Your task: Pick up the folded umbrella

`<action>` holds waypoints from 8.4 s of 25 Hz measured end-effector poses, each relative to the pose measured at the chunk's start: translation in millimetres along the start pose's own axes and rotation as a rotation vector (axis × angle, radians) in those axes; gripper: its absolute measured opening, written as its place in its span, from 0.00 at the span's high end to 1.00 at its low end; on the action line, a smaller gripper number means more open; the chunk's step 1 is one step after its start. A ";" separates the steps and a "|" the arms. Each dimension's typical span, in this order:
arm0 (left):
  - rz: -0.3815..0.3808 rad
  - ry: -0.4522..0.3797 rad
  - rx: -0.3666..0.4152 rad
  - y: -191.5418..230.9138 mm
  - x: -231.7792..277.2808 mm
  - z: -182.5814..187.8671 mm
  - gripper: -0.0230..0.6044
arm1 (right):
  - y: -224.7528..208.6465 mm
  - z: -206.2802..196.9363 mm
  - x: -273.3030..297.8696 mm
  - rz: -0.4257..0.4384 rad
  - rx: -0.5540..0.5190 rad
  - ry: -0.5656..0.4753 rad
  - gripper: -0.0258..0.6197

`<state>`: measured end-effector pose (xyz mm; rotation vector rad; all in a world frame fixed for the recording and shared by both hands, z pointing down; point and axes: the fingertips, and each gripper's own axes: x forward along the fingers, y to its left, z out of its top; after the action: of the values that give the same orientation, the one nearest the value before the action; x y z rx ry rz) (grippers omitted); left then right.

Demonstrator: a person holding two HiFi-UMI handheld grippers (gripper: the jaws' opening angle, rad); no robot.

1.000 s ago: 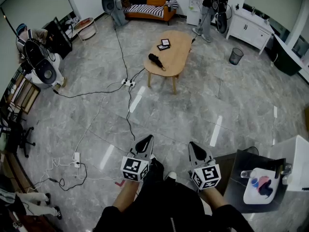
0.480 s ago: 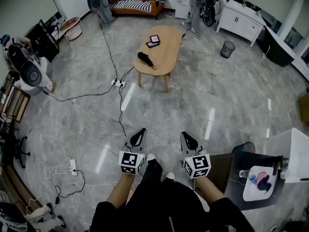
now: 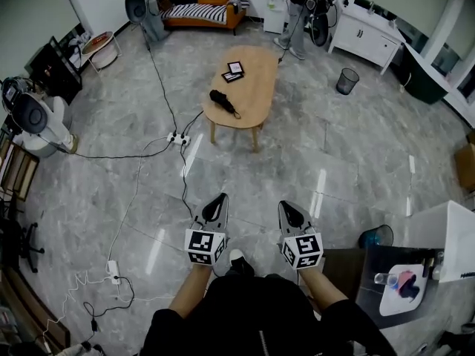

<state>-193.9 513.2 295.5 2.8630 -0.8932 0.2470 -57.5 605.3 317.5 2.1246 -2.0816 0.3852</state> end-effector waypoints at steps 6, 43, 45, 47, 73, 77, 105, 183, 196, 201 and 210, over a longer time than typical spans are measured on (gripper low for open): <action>-0.039 0.039 -0.026 23.9 19.5 -3.1 0.94 | 14.5 7.8 37.8 0.004 0.022 0.011 0.94; 0.086 0.131 -0.065 62.0 255.5 14.3 0.94 | -145.1 57.3 214.5 0.148 0.056 0.038 0.94; 0.090 0.130 -0.068 60.0 261.9 17.4 0.94 | -151.5 58.2 215.9 0.149 0.048 0.045 0.94; 0.093 0.123 -0.063 61.5 271.0 22.8 0.94 | -157.6 63.4 222.1 0.152 0.042 0.037 0.94; 0.074 0.190 -0.109 104.3 350.2 11.9 0.94 | -182.6 59.0 300.5 0.162 0.079 0.119 0.94; 0.065 0.197 -0.129 126.8 373.6 12.4 0.94 | -183.7 66.4 332.6 0.169 0.068 0.141 0.94; 0.067 0.250 -0.240 278.5 448.0 7.2 0.94 | -145.9 92.3 503.2 0.214 0.045 0.241 0.94; 0.370 0.384 -0.404 518.1 625.7 -116.0 0.94 | -145.9 24.2 899.6 0.572 -0.172 0.498 0.81; 0.354 0.413 -0.431 511.8 612.1 -157.7 0.94 | -140.4 -54.2 913.5 0.539 -0.155 0.590 0.73; 0.329 0.418 -0.437 505.8 608.8 -164.7 0.94 | -134.3 -76.5 917.4 0.539 -0.125 0.618 0.68; 0.284 0.447 -0.480 484.0 605.8 -187.2 0.94 | -134.7 -109.2 922.7 0.493 -0.122 0.649 0.54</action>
<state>-1.7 -183.2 633.7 2.1226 -1.0786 0.5832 75.7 -246.0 690.3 1.1631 -2.0988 0.8417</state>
